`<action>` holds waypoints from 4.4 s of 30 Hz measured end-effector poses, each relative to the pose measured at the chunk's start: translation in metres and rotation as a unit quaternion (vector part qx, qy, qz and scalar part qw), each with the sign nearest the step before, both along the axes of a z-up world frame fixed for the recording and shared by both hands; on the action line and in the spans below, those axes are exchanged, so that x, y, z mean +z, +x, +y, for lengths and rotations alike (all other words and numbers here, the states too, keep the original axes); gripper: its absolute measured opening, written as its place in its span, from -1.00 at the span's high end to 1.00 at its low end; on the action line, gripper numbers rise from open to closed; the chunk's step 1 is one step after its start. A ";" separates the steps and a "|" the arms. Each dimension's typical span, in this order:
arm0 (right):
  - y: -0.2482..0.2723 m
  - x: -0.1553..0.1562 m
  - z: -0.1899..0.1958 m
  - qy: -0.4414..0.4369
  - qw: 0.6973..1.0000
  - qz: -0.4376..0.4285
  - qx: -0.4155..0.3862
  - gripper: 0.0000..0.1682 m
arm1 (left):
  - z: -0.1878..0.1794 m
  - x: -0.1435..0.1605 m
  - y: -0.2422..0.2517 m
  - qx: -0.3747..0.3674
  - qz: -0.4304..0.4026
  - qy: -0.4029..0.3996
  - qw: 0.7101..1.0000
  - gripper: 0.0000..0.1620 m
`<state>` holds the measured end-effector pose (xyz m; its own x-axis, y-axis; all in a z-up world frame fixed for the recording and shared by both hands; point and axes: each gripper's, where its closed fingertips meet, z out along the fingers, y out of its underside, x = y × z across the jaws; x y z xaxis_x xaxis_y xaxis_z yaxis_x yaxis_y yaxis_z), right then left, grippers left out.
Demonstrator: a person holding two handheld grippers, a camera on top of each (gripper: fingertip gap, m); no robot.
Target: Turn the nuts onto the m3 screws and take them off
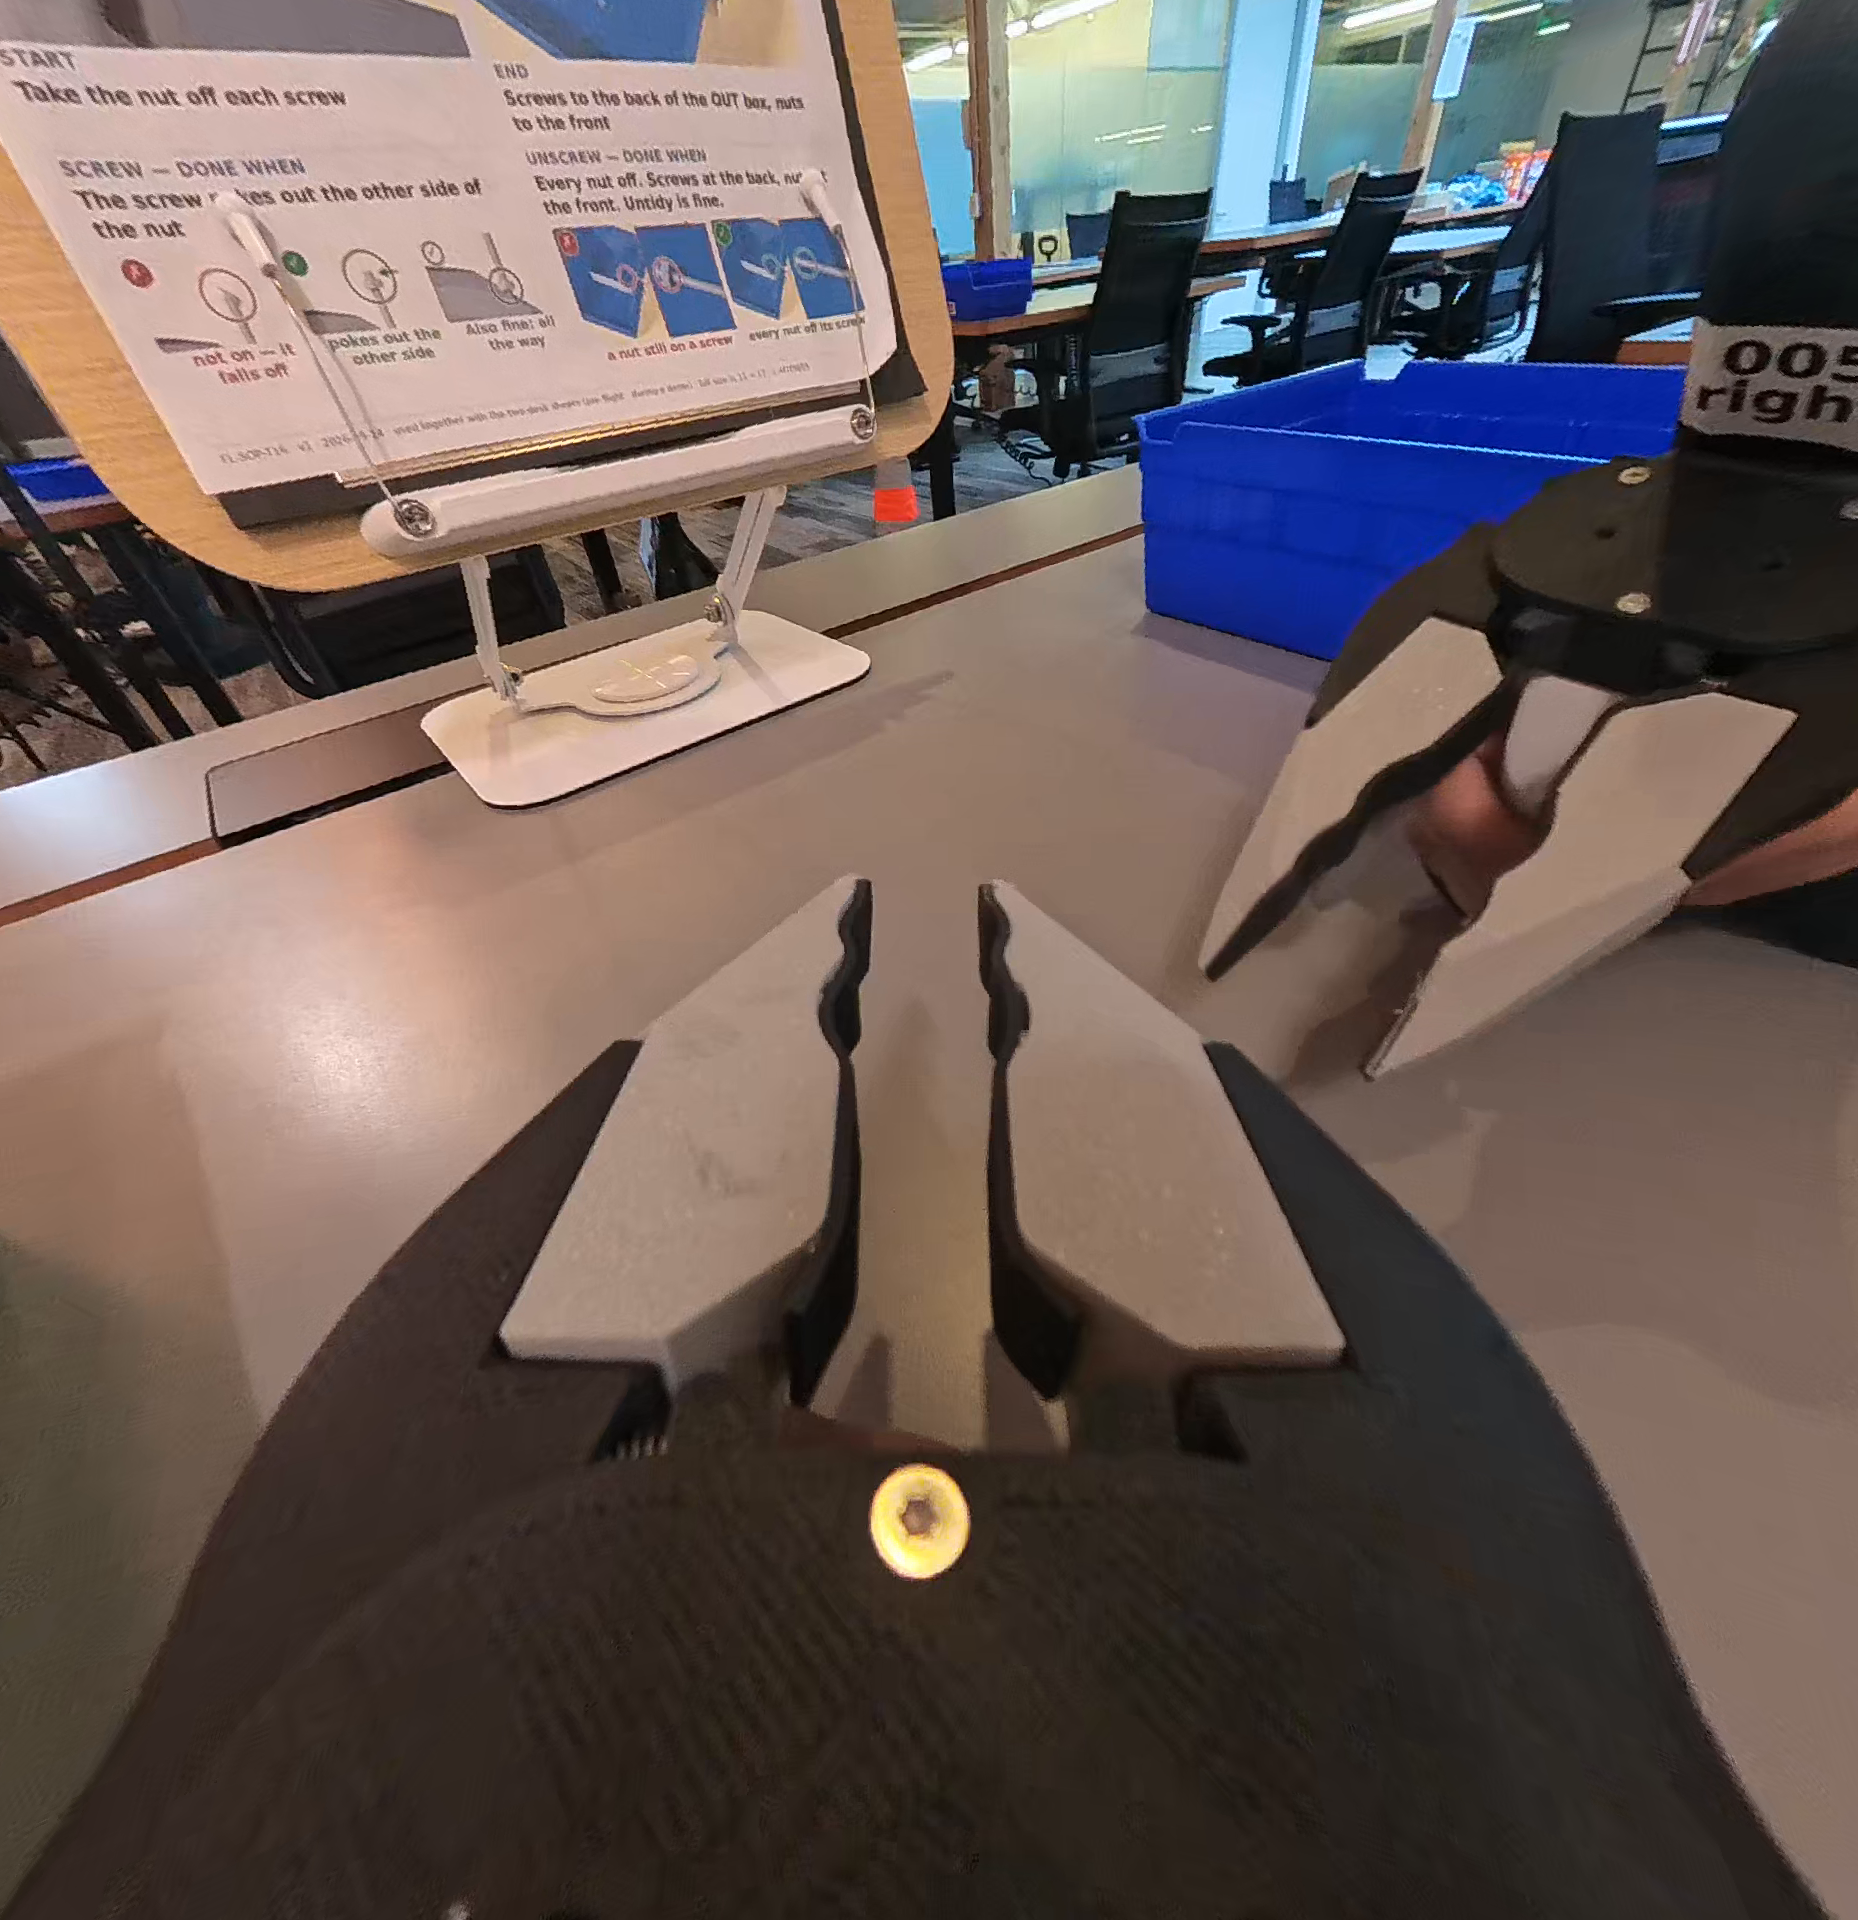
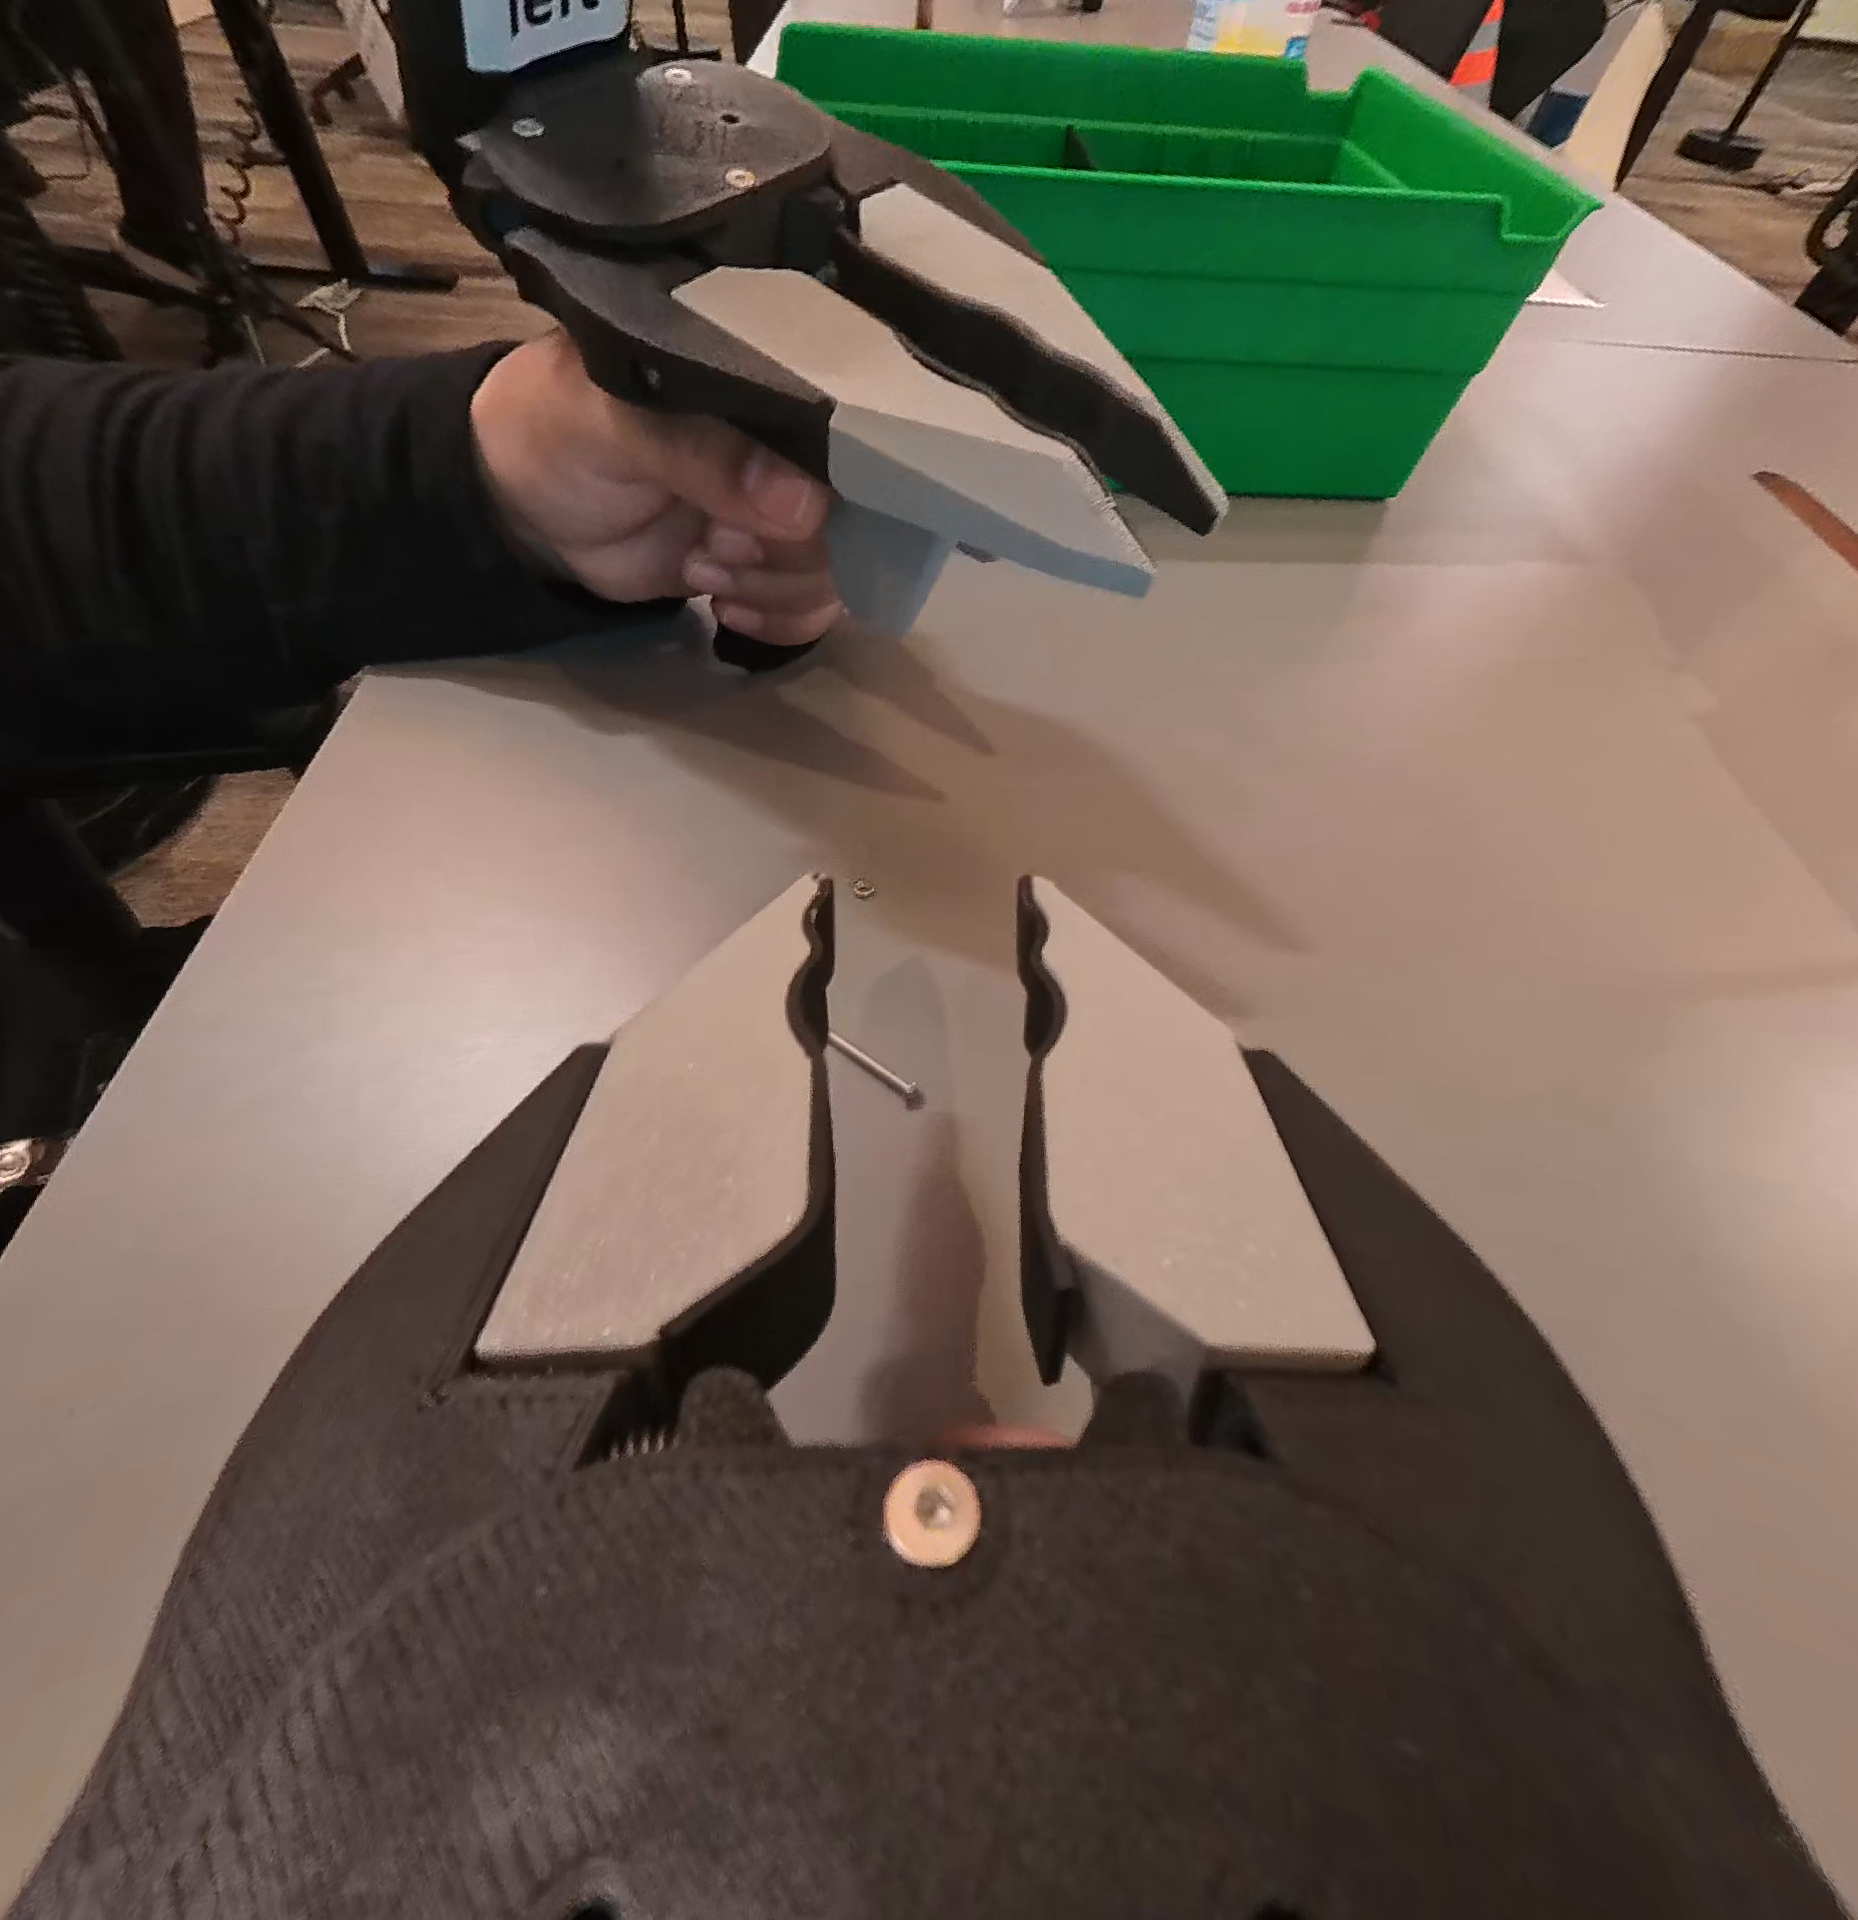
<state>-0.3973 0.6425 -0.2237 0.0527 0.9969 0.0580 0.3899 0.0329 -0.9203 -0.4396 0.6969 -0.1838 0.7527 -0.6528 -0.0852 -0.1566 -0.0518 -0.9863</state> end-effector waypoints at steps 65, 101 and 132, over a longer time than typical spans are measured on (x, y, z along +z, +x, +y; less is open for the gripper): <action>0.018 -0.011 -0.001 -0.057 0.997 -0.039 0.046 1.00 | -0.007 0.000 0.012 -0.038 -0.015 -0.014 0.999 0.77; 0.006 0.068 -0.017 -0.116 0.977 0.165 0.064 1.00 | -0.067 0.030 0.050 -0.239 -0.103 0.004 0.965 0.81; 0.001 0.058 -0.024 -0.086 0.986 0.126 0.070 0.96 | -0.076 0.029 0.053 -0.280 -0.106 -0.014 0.954 0.99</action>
